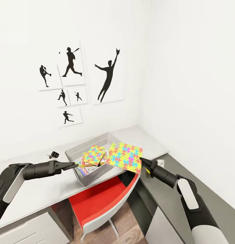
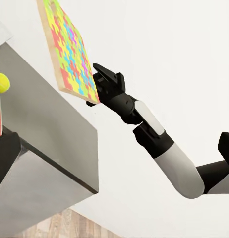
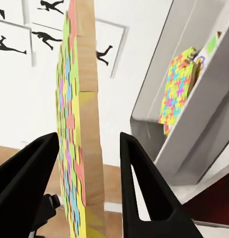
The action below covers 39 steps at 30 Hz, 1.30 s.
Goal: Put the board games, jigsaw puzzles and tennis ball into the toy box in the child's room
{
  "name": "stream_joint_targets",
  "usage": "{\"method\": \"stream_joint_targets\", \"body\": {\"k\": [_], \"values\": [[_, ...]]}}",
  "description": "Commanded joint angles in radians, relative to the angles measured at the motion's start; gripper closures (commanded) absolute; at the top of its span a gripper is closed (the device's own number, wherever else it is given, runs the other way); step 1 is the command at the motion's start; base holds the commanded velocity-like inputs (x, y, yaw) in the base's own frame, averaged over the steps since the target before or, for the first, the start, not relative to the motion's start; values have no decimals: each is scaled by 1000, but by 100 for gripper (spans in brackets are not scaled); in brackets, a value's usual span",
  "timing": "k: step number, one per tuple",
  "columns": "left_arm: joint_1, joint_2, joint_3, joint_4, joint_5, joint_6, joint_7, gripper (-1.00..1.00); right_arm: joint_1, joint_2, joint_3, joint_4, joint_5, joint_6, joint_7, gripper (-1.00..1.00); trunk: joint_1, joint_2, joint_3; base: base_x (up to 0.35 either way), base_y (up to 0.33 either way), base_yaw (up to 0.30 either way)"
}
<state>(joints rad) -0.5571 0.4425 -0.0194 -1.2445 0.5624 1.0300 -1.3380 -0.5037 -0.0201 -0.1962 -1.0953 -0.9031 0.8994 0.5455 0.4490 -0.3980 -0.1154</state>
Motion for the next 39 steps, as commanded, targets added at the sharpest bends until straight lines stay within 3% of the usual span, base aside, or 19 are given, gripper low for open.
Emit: {"method": "stream_joint_targets", "body": {"k": [1,20,39], "values": [[-1,1,-2,0,4,9,-1,-100,-1,0,-2,0,3,6,4,100,1,-2,-1,208,0,134],[-1,1,-2,2,3,9,0,-100,-1,0,-3,-1,3,6,5,100,1,-2,27,180,43,145],[-1,1,-2,2,2,8,0,-100,-1,0,-3,-1,3,6,4,100,1,-2,28,113,48,15]]}}
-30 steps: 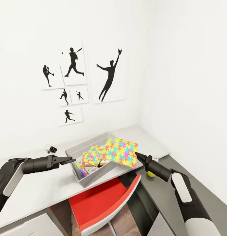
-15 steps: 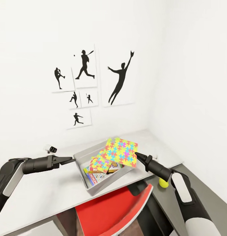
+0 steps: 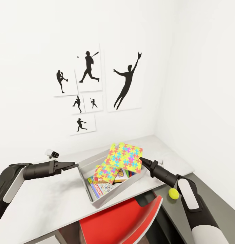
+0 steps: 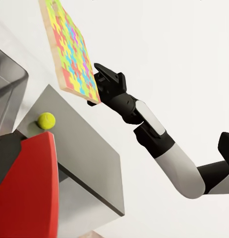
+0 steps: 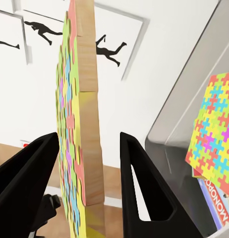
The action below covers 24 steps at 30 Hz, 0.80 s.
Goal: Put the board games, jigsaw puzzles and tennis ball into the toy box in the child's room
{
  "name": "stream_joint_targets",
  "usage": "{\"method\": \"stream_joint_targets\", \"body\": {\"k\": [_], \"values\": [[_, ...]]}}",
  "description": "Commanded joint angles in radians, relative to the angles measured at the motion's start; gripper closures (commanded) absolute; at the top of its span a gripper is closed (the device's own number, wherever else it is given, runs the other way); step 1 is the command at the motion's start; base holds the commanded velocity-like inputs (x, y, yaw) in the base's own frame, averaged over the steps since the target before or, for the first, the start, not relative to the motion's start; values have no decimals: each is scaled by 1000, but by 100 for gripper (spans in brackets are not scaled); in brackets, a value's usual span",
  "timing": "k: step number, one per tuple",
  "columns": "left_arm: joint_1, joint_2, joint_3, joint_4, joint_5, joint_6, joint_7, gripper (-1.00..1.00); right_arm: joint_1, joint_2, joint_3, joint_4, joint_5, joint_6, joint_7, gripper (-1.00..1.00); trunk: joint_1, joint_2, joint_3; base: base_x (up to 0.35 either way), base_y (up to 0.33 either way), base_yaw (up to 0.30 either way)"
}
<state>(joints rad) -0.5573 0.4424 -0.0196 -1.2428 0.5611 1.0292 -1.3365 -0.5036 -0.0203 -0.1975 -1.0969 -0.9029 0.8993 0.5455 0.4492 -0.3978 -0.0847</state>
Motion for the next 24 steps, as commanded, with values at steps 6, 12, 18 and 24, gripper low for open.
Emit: {"method": "stream_joint_targets", "body": {"k": [6,12,18,24], "values": [[-1,1,-2,0,4,8,-1,-100,-1,0,-2,0,2,6,4,100,1,-2,-2,96,98,0],[-1,1,-2,0,4,8,-1,-100,-1,0,-2,0,2,6,4,100,1,-2,-2,18,16,0],[-1,0,-2,0,4,8,-1,-100,-1,0,-2,0,2,6,4,100,1,-2,-2,173,88,0],[-1,1,-2,0,4,8,-1,-100,-1,0,-2,0,2,6,4,100,1,-2,-2,128,13,0]]}}
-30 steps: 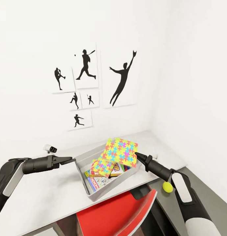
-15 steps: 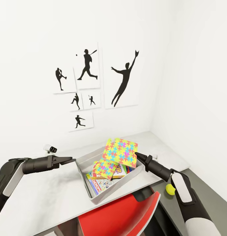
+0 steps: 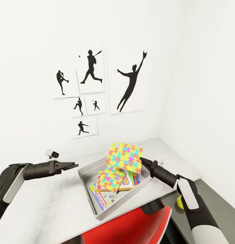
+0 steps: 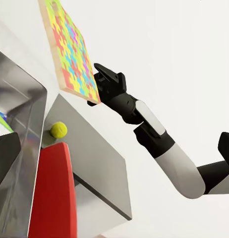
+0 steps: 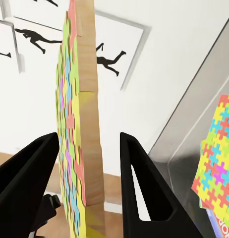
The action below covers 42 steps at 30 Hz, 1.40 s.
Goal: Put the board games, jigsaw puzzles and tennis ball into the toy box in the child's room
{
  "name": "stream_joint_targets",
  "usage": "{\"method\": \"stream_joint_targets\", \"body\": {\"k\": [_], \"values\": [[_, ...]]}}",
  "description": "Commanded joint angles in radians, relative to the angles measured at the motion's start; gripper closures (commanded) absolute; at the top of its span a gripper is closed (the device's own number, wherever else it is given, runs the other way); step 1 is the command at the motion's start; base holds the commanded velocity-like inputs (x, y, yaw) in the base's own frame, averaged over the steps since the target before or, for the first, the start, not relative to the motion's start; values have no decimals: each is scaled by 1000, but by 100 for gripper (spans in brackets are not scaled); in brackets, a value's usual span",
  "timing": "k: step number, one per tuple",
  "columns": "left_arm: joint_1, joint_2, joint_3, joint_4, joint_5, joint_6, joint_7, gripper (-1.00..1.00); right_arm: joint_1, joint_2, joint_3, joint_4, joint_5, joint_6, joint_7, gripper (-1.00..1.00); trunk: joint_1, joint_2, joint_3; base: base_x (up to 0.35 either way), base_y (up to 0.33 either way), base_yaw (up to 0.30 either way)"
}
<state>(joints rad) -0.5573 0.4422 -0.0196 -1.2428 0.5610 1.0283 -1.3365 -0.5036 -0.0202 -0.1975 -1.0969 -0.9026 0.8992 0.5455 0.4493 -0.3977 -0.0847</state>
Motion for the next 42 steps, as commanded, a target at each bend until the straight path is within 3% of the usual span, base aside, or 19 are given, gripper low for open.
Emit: {"method": "stream_joint_targets", "body": {"k": [1,12,14,16,19,22,26,29,35,40,42], "values": [[-1,1,-2,0,4,9,-1,-100,-1,0,-2,0,2,6,4,100,1,-2,-2,31,3,0],[-1,-1,-2,0,4,9,-1,-100,-2,3,13,1,11,4,-20,100,1,-2,-2,5,0,0],[-1,-3,-3,0,4,9,-1,-100,-2,6,29,6,42,9,-74,100,1,-2,-2,0,0,0],[-1,-6,-3,0,3,9,-1,-100,-30,12,41,5,79,19,-176,100,1,-2,-2,0,0,0],[-1,-7,-3,0,3,9,-1,-100,-152,23,57,56,100,95,-362,100,1,-2,-2,0,0,0],[-1,-7,-3,0,3,9,-1,-100,-239,28,66,166,103,146,-447,100,1,-2,-2,0,0,0],[-1,-8,-3,0,3,9,-1,-100,-289,20,103,214,104,148,-472,100,1,-2,-2,0,0,0],[-1,-7,-3,0,3,9,-2,-100,-297,15,137,220,103,148,-475,100,1,-2,-2,0,0,0],[-1,-7,-3,0,3,9,-2,-100,-299,16,166,223,106,148,-476,100,1,-2,-2,0,0,0],[-1,-7,-3,0,4,9,-3,-100,-300,17,257,220,104,148,-476,100,1,-2,-2,0,0,0],[-1,-7,-3,0,4,9,-3,-100,-300,20,271,220,103,148,-475,100,1,-2,-2,0,0,0]]}}
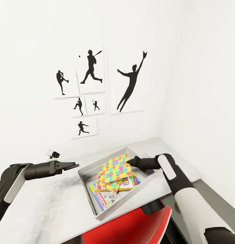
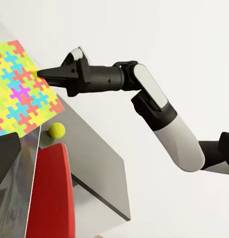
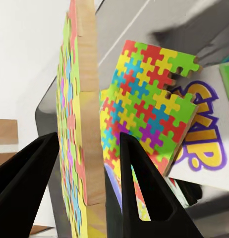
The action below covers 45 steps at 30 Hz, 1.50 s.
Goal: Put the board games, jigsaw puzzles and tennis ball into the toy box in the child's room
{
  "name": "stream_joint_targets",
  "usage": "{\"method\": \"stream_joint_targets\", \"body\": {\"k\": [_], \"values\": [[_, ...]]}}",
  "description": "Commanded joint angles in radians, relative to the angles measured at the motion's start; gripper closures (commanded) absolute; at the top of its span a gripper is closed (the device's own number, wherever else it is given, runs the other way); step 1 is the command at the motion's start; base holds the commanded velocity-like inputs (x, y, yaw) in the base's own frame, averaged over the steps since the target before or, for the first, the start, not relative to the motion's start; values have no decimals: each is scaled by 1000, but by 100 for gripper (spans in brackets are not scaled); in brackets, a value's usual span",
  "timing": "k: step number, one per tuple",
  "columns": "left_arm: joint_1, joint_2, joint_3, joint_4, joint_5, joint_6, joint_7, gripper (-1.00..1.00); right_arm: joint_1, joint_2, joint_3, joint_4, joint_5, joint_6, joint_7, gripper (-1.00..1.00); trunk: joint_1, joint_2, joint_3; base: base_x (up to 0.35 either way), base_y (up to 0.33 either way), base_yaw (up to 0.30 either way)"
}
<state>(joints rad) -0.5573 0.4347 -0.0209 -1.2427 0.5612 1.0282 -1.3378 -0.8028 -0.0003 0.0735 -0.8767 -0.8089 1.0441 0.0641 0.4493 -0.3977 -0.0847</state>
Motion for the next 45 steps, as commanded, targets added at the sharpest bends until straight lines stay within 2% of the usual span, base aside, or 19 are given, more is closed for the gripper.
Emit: {"method": "stream_joint_targets", "body": {"k": [1,7,12,16,17,32,40,45], "values": [[-1,1,-2,0,4,9,-1,-100,-1,2,4,0,10,3,7,100,1,-2,-2,0,0,0],[-1,2,-1,0,4,9,-1,-100,-1,8,16,3,14,3,7,100,1,-2,-2,0,0,0],[-1,3,-1,0,4,9,-1,-100,-3,9,61,5,16,3,6,100,1,-2,-2,0,0,0],[-1,4,-1,0,5,9,-1,-100,-4,10,74,5,17,3,5,100,1,-2,-2,0,0,0],[-1,4,-1,0,5,9,-1,-100,-5,10,75,5,17,3,5,-100,1,-2,-2,0,0,0],[-1,6,-1,0,5,9,-1,-100,-7,23,78,5,21,3,0,-100,1,-2,-2,0,0,0],[-1,7,-1,0,5,9,-1,-100,-1,5,62,-27,13,3,10,-100,1,-2,-2,0,0,0],[-1,7,-1,0,5,9,-1,-100,31,-2,-12,-161,0,3,11,-100,1,-2,-2,-7,0,0]]}}
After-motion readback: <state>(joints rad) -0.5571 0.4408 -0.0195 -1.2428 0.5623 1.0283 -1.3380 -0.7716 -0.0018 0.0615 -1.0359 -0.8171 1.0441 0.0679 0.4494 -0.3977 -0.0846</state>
